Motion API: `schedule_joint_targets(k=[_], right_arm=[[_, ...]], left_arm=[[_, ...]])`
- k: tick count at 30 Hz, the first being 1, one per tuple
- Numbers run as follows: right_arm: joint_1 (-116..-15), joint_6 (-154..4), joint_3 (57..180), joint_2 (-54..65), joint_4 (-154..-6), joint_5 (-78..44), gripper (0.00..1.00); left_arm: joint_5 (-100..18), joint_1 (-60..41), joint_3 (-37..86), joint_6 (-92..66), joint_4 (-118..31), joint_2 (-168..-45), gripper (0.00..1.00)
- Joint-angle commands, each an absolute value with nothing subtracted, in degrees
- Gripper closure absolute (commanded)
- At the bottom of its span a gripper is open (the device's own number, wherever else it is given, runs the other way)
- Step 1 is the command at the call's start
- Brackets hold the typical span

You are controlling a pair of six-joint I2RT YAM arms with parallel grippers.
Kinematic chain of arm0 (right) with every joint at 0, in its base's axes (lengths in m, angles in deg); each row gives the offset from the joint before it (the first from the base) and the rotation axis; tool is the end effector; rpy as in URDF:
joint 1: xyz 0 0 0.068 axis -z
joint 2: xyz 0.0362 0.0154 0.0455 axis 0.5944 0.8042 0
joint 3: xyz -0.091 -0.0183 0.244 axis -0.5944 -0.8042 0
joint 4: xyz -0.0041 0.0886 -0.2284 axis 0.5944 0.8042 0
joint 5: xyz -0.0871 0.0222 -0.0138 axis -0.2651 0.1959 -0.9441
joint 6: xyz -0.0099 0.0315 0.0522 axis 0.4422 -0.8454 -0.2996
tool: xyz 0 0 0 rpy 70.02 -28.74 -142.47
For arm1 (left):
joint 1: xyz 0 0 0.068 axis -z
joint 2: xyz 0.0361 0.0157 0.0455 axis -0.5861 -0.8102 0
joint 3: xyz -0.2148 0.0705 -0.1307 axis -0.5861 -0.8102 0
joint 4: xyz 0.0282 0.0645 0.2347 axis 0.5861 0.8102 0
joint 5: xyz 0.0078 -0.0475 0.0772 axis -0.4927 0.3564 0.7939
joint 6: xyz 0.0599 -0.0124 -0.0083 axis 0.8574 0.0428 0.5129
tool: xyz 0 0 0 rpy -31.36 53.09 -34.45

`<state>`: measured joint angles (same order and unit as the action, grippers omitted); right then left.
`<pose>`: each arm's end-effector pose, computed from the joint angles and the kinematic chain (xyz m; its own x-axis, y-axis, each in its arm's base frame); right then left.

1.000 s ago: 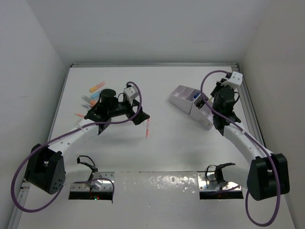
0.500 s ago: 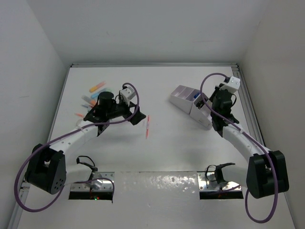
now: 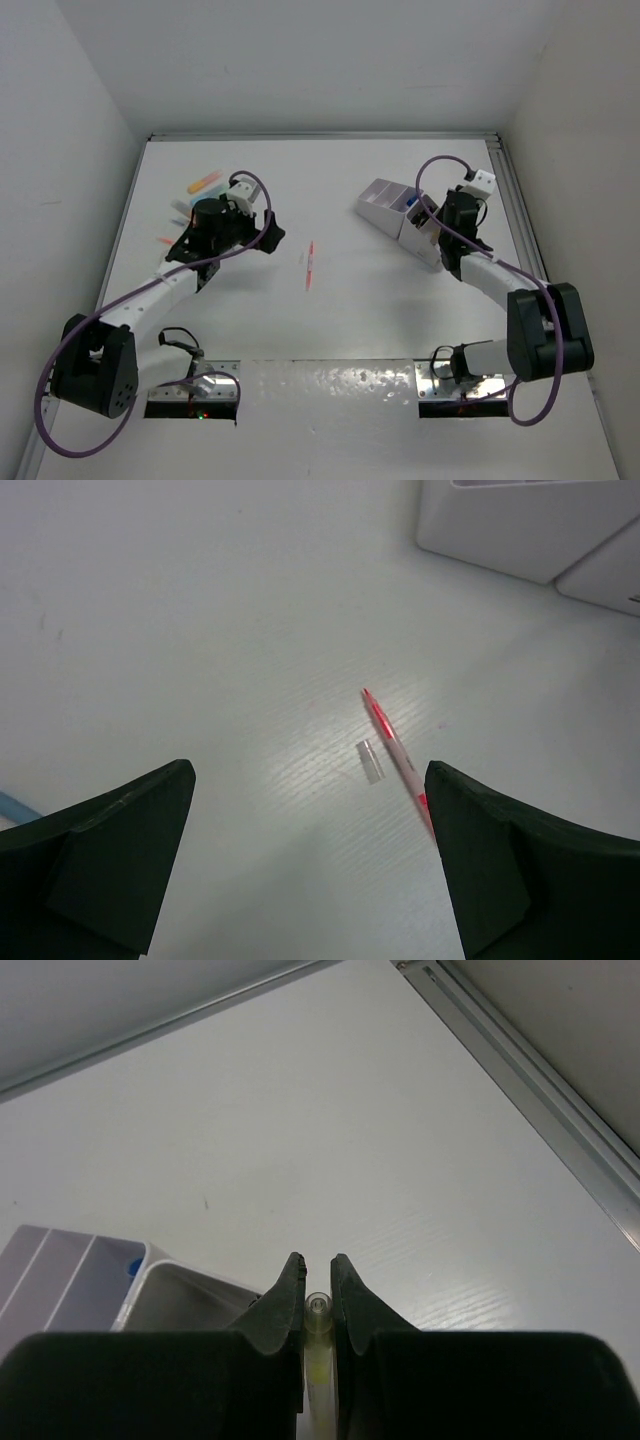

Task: Sort the stationery into containers
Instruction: Place the pen in the storage box.

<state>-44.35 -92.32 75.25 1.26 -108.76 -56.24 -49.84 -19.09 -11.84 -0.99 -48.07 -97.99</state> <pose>0.2770 0.0137 0.2097 -0.0997 0.3401 -0.9351 0.4628 0.8478 0.2590 0.2396 -0.0868 0.2306 -0.3939 0.1194 -0.9114 0.5360 0.8353 -0.1222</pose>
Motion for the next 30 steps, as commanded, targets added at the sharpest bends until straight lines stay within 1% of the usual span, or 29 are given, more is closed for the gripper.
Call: schedule_joint_targets(k=[1, 9, 15, 18, 19, 22, 23, 25, 26, 29, 30], right_arm=[[-43.68, -93.34, 75.63, 3.40, -112.35, -54.62, 1.00], [-42.80, -94.12, 75.45, 5.43, -114.55, -52.69, 1.00], [-41.57, -95.97, 75.10, 6.05, -115.95, -50.93, 1.00], [-41.22, -96.15, 74.84, 6.40, -116.74, -50.23, 0.98], [-41.13, -96.32, 74.84, 6.49, -116.75, -50.05, 0.95], [-41.13, -96.50, 74.66, 6.84, -117.01, -49.52, 0.92], [-41.13, -96.41, 74.66, 6.75, -117.01, -49.34, 0.88], [-41.04, -96.59, 74.66, 6.32, -117.01, -48.99, 0.82], [-41.04, -96.50, 74.49, 6.14, -117.01, -48.99, 0.77], [-41.04, -96.15, 74.58, 5.44, -116.92, -48.99, 0.69], [-40.87, -96.06, 74.58, 5.17, -116.83, -48.99, 0.69]], left_arm=[[-45.77, -20.06, -10.26, -2.52, -48.80, -96.47, 0.02], [-44.54, -21.29, -6.39, -2.69, -44.32, -97.35, 0.02], [-44.36, -22.79, -3.84, 0.65, -41.59, -96.91, 0.02], [-44.01, -23.31, -3.14, 0.56, -39.04, -97.08, 0.02], [-44.36, -23.23, -3.14, 0.39, -38.86, -97.08, 0.02], [-45.15, -23.40, -3.22, -0.05, -38.69, -96.91, 0.02], [-45.33, -23.40, -3.40, -0.05, -38.77, -96.91, 0.02], [-45.59, -23.32, -3.49, -0.23, -38.69, -96.73, 0.02], [-45.59, -23.40, -3.66, -0.14, -38.69, -96.73, 0.02], [-45.77, -23.32, -3.58, 0.21, -38.77, -96.64, 0.02], [-45.85, -23.32, -3.58, 0.30, -38.77, -96.64, 0.02]])
